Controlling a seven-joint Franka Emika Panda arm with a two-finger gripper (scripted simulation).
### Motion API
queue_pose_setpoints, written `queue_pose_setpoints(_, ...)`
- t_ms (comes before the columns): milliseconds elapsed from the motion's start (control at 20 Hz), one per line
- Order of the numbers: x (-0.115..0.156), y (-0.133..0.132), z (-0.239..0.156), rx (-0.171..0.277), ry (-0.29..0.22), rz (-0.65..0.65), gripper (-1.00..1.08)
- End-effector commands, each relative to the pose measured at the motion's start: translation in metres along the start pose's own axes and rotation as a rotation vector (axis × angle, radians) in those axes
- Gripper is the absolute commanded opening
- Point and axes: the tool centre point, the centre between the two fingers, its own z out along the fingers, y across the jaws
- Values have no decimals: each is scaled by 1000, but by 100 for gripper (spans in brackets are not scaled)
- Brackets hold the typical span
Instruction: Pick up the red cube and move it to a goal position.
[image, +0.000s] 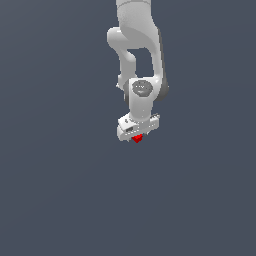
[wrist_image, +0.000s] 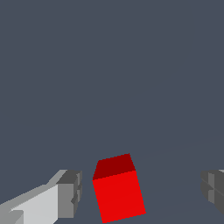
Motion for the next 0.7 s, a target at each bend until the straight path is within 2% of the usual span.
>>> queue_pose_setpoints(0, -8, -6, 15, -2, 2, -70, 100)
queue_pose_setpoints(350, -25, -13, 44, -8, 5, -200, 100)
queue_pose_setpoints(650, -30, -14, 53, -11, 5, -238, 100)
